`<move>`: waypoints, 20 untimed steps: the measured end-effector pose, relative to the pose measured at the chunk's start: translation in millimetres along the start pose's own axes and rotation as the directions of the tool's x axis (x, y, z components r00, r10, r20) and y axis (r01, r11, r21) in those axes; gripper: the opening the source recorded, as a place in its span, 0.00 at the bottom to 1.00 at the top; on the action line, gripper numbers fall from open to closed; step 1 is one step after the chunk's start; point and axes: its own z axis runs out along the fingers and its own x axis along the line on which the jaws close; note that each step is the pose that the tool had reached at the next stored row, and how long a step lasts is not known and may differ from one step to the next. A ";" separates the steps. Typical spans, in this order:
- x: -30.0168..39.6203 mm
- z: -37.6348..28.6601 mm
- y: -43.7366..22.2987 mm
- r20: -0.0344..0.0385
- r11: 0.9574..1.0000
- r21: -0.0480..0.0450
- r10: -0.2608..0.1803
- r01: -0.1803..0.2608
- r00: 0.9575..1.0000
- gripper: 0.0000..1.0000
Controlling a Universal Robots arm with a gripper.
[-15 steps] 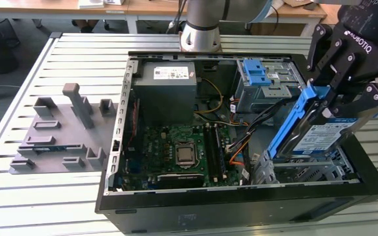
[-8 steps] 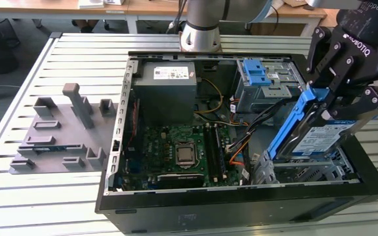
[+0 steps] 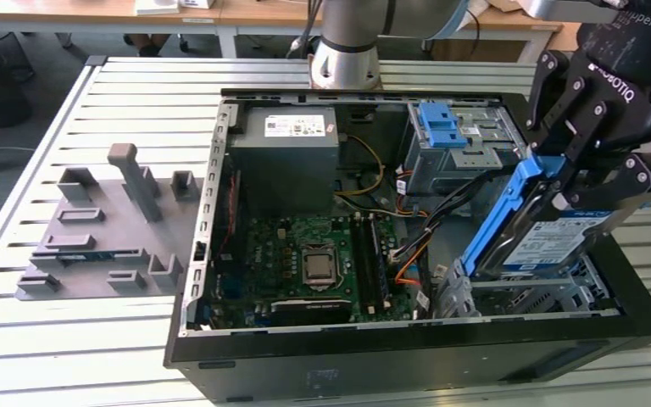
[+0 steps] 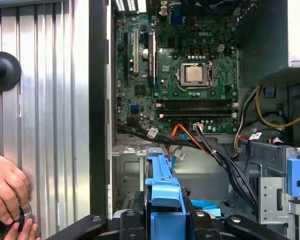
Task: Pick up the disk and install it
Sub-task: 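Insert the disk into the insertion slot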
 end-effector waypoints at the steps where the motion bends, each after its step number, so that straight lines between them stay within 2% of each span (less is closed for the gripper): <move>1: 0.1 0.5 0.0 0.000 1.000 0.000 0.000 0.000 1.000 0.36; 20: 0.9 7.9 -0.2 0.000 1.000 0.000 0.000 0.000 1.000 0.36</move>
